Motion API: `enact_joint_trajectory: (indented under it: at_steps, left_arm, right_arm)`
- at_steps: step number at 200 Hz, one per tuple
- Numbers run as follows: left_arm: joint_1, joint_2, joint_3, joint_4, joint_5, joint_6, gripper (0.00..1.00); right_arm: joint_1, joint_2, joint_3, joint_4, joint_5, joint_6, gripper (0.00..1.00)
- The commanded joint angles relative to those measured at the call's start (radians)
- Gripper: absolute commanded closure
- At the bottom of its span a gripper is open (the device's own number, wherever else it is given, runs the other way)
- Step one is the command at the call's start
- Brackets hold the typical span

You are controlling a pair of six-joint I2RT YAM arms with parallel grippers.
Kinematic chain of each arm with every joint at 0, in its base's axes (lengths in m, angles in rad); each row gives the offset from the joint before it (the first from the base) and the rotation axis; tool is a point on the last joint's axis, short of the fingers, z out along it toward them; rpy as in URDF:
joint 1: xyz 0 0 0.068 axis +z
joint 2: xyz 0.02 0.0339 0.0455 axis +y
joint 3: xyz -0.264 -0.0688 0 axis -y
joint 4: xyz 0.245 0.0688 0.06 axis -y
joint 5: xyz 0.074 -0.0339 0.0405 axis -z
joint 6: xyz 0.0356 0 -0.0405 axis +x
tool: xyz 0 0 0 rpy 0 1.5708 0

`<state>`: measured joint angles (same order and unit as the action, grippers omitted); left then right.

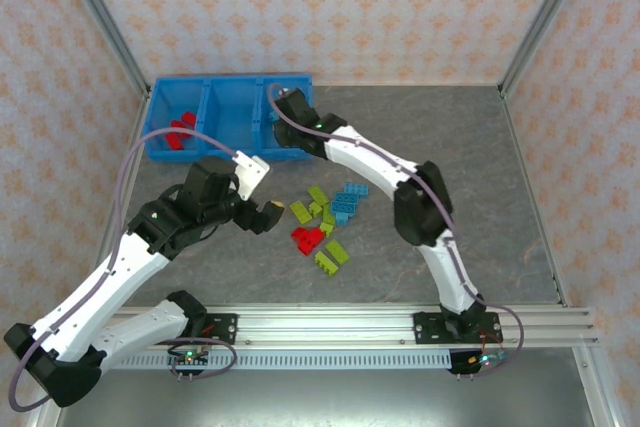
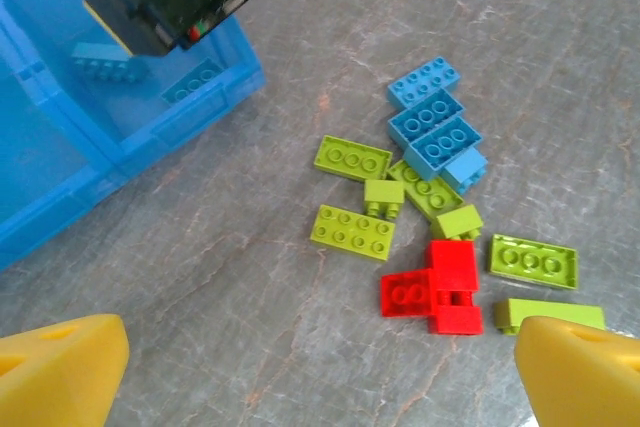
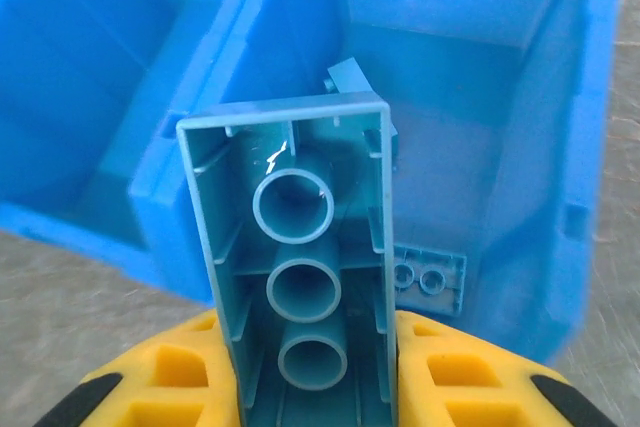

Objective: Sort the legos into containers by color

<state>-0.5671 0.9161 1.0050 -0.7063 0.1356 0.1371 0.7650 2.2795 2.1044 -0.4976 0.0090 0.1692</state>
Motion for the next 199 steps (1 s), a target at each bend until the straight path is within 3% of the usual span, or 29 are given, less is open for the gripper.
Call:
enact_joint_trajectory:
  at_steps: [1,38,65,109,144,172,199]
  left_arm:
    - [0.003,-0.02,-0.006,0.004,-0.122,0.013,0.0]
    - [0.003,-0.067,-0.028,0.025,-0.207,0.013,0.0]
    - [0.005,-0.08,-0.035,0.033,-0.249,0.012,0.0]
    - [0.005,-0.081,-0.046,0.039,-0.293,0.011,0.0]
    - [0.006,-0.055,-0.007,0.022,-0.286,-0.06,0.0]
    - [0.004,0.027,0.1,-0.09,-0.235,-0.301,0.0]
    - [0.001,0.066,0.035,-0.036,-0.095,-0.523,0.0]
  right_arm:
    - [-0.005,0.138,0.203,-0.165,0.067,-0.054,0.75]
    - [-0.016,0.31,0.518,-0.291,0.02,-0.099,0.61]
    - [-0.016,0.26,0.498,-0.289,-0.009,-0.096,0.51]
    - [-0.02,0.077,0.393,-0.35,-0.049,-0.075,0.49]
    - [-0.02,-0.233,0.056,-0.299,-0.125,-0.066,0.48]
    - [-0.019,-0.56,-0.328,-0.211,-0.187,-0.047,0.43]
    - [-0.018,-0.848,-0.655,-0.156,-0.241,0.003,0.37]
